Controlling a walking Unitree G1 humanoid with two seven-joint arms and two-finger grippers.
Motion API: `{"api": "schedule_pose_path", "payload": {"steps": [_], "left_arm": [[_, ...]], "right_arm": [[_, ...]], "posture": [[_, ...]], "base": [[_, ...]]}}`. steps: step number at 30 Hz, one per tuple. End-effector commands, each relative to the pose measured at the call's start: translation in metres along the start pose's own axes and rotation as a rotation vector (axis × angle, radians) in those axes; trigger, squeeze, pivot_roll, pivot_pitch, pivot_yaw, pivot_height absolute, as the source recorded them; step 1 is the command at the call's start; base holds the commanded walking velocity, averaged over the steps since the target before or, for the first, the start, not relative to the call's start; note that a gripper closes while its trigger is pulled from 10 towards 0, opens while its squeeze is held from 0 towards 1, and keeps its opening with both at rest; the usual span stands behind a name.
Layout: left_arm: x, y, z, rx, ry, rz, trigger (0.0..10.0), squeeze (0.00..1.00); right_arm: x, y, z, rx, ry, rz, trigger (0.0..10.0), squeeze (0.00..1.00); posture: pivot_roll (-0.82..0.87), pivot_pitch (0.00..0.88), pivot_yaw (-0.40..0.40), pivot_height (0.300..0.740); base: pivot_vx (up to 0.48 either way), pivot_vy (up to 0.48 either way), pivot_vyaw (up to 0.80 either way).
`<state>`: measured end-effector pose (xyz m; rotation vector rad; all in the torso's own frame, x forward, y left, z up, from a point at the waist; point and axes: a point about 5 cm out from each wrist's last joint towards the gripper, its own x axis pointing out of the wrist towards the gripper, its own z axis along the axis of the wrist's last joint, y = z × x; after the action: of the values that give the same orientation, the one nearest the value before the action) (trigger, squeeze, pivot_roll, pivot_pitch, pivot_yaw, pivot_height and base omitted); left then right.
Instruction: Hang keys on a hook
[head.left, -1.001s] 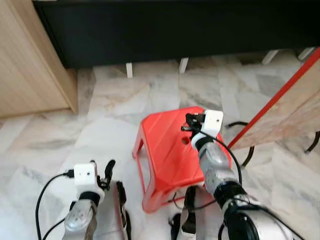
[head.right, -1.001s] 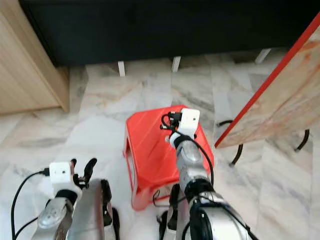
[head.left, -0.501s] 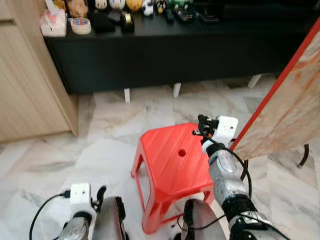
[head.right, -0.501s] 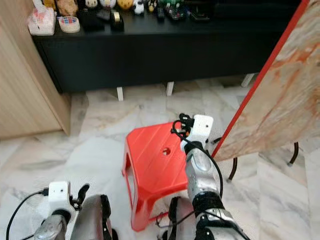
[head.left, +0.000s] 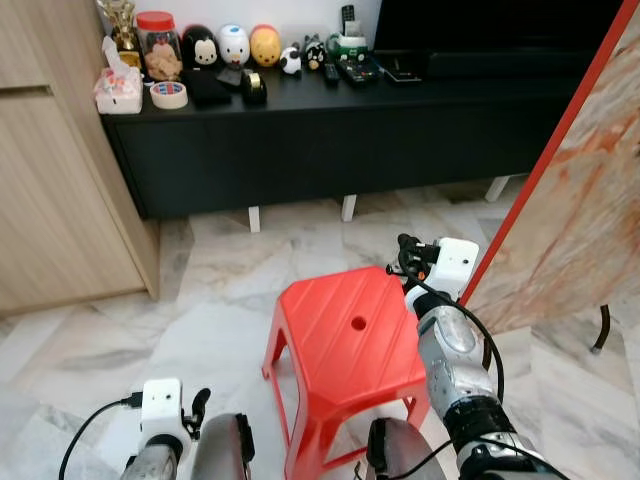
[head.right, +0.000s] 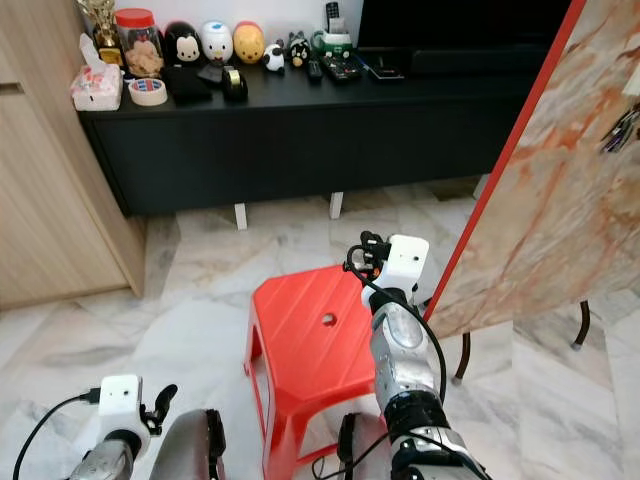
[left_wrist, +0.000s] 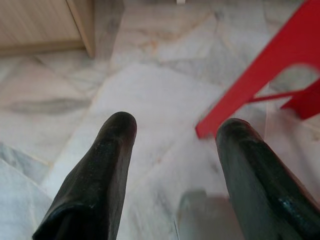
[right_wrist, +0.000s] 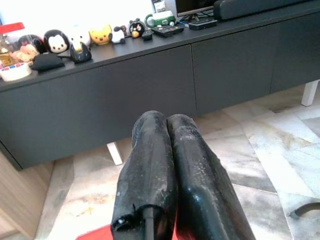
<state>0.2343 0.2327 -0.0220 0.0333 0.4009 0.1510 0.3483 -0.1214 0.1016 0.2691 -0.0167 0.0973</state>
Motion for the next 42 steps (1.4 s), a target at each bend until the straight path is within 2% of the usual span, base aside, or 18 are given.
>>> {"api": "schedule_pose_path", "payload": {"steps": [1, 10, 24, 42], "left_arm": [[0.001, -0.001, 0.001, -0.001, -0.006, -0.003, 10.0, 0.00], [0.000, -0.005, -0.001, -0.009, -0.015, -0.010, 10.0, 0.00], [-0.002, -0.008, -0.007, -0.043, 0.001, -0.026, 10.0, 0.00], [0.001, -0.013, -0.004, -0.049, -0.013, -0.044, 10.0, 0.00]], "right_arm": [[0.001, 0.000, 0.006, 0.005, -0.022, -0.003, 10.0, 0.00], [0.000, 0.001, 0.004, 0.016, -0.014, 0.007, 10.0, 0.00], [0.000, 0.002, 0.001, 0.003, 0.007, 0.016, 10.0, 0.00], [0.001, 0.003, 0.000, -0.001, 0.018, 0.010, 10.0, 0.00]], "posture": [[0.13, 0.010, -0.098, 0.686], [0.12, 0.003, -0.103, 0.740], [0.12, 0.000, -0.105, 0.740], [0.12, 0.000, -0.102, 0.740]], "base": [[0.000, 0.000, 0.00], [0.000, 0.000, 0.00], [0.000, 0.000, 0.00], [-0.274, 0.000, 0.00]]}}
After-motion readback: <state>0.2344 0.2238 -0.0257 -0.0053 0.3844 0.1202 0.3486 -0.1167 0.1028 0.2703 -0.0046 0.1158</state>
